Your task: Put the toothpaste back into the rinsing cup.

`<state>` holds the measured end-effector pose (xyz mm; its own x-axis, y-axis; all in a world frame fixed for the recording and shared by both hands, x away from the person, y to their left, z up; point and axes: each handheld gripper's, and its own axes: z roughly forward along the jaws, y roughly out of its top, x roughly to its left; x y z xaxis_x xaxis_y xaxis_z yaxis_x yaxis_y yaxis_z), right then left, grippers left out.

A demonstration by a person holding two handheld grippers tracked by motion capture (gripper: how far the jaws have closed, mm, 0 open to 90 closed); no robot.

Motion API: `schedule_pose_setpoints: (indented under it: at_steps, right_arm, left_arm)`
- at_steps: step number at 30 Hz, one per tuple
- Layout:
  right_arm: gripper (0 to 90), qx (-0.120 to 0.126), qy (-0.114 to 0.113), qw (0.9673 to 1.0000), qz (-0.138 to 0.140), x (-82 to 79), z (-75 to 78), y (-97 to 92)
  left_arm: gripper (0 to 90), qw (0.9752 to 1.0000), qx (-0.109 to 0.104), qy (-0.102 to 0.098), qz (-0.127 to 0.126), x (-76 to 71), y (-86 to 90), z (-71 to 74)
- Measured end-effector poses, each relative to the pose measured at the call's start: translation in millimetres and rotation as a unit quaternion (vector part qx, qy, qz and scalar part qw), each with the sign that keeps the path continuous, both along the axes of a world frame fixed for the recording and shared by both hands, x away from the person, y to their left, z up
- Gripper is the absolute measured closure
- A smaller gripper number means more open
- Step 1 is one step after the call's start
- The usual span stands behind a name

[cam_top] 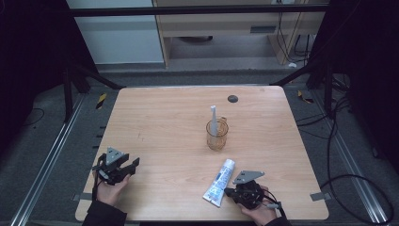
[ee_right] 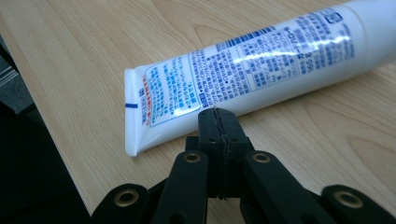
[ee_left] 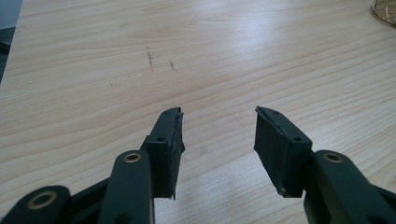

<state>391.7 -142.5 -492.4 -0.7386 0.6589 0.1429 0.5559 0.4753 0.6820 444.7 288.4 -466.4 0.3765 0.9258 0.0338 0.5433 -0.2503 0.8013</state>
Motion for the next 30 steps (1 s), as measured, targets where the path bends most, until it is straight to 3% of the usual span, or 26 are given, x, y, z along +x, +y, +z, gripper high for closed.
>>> schedule_pose_setpoints:
  at_steps: [13, 22, 26, 30]
  right_arm:
    - [90.0, 0.006, -0.012, 0.9999, 0.003, 5.5, -2.1, 18.9]
    - [90.0, 0.007, -0.010, 0.9997, 0.020, 6.2, -0.3, 26.1]
    - [90.0, 0.020, -0.027, 0.9994, 0.003, 9.6, 10.3, 16.3]
    - [90.0, 0.034, -0.056, 0.9972, -0.037, 20.0, 23.8, -1.9]
  left_arm:
    - [49.4, 1.0000, 0.003, -0.001, 0.002, 0.5, -0.3, 0.2]
    - [48.7, 1.0000, 0.003, -0.001, 0.003, 1.0, 0.4, 0.0]
    - [48.4, 1.0000, 0.004, -0.001, 0.003, 1.1, 0.2, -0.1]
    - [48.2, 1.0000, 0.005, -0.001, 0.001, 1.5, -0.7, -0.3]
